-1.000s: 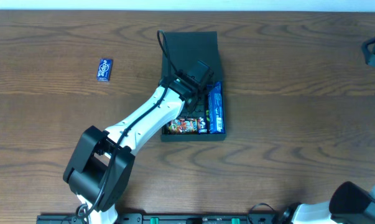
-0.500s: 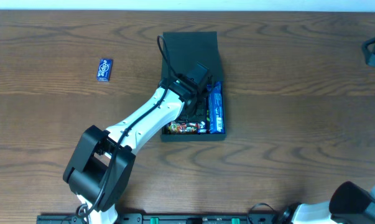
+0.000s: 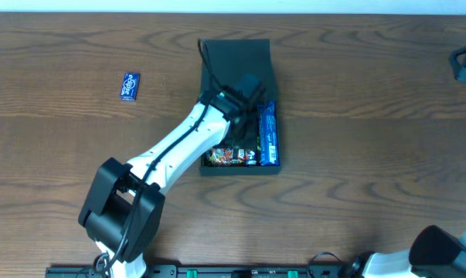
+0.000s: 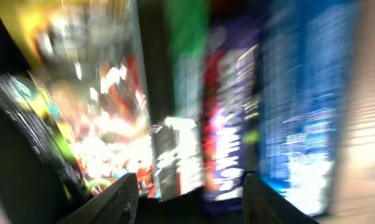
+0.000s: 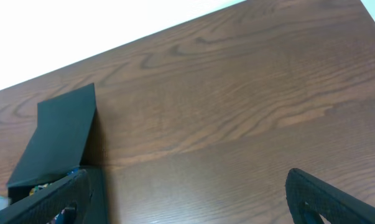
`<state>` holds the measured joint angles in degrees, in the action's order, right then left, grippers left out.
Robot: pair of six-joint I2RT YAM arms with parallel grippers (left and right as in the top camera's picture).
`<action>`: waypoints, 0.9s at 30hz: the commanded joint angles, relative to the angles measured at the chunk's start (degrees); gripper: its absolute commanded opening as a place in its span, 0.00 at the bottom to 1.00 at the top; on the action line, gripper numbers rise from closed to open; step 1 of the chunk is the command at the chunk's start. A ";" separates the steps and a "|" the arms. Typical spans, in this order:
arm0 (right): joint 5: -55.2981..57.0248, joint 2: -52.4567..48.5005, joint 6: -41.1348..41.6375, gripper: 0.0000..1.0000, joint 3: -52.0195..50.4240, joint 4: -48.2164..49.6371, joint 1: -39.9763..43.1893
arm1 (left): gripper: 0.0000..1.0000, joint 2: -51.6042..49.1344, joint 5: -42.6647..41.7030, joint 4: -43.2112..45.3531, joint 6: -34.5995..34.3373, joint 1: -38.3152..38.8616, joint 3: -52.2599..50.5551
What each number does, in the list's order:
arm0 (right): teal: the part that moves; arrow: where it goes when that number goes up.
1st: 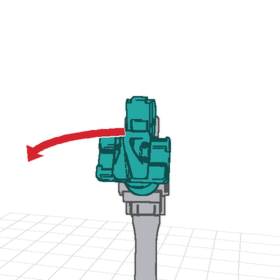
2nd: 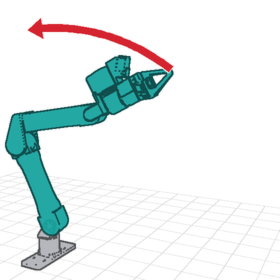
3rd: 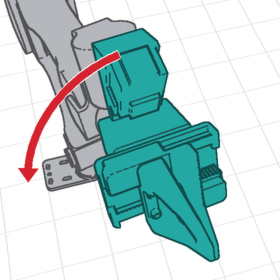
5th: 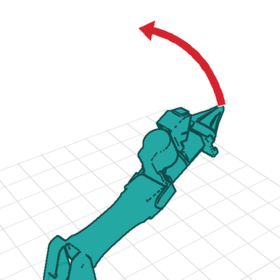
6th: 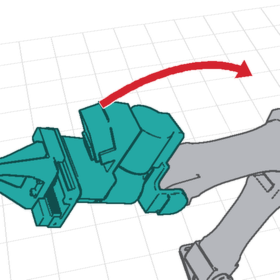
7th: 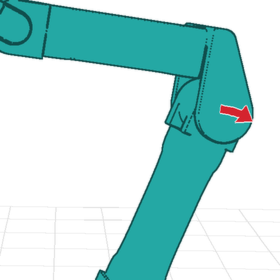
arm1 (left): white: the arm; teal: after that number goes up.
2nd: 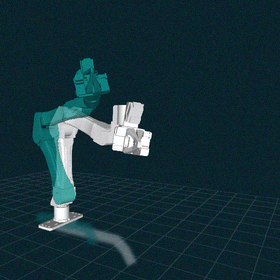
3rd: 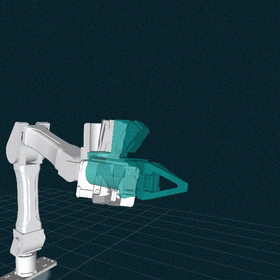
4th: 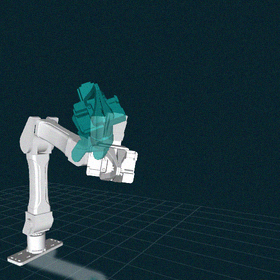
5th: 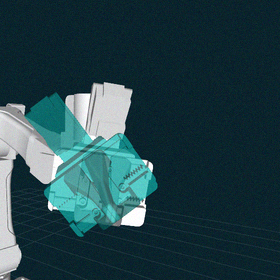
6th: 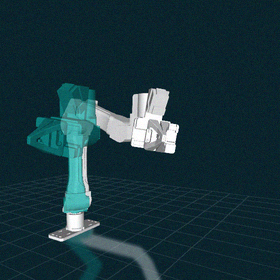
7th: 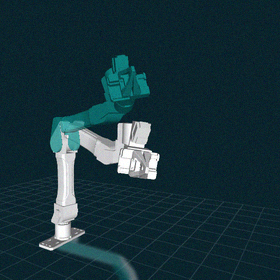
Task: Pack container
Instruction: 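Carry the green bar over the box and lower it in vertically, then release the green bar and move the left gripper to the Eclipse tin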
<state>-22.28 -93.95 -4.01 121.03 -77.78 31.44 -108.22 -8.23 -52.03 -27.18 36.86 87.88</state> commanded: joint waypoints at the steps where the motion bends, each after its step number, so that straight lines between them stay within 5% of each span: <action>1: -0.24 0.07 -0.79 0.99 -0.09 0.02 -0.02 | 0.55 2.32 7.17 -2.56 4.79 -0.13 8.66; 6: -0.24 0.07 -0.79 0.99 -0.09 0.00 -0.02 | 0.73 3.72 39.32 -5.05 12.09 -2.21 12.31; 7: -0.24 0.07 -0.79 0.99 -0.09 -0.11 -0.02 | 0.76 3.54 40.11 -4.87 14.19 -4.20 12.09; 16: -0.24 0.07 -0.81 0.99 -0.11 -0.66 -0.02 | 0.98 1.55 18.08 0.72 31.98 -28.65 10.78; 21: -0.22 0.07 -0.87 0.99 -0.11 -0.63 -0.02 | 0.98 -1.68 4.44 4.20 43.15 -38.64 10.78; 27: -0.20 0.07 -2.36 0.99 -0.11 -0.92 -0.02 | 0.99 -7.96 0.46 6.19 48.78 -41.94 10.78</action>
<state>-22.28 -93.95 -4.69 121.03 -78.43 31.44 -112.62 -2.92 -45.98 15.29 -5.02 99.33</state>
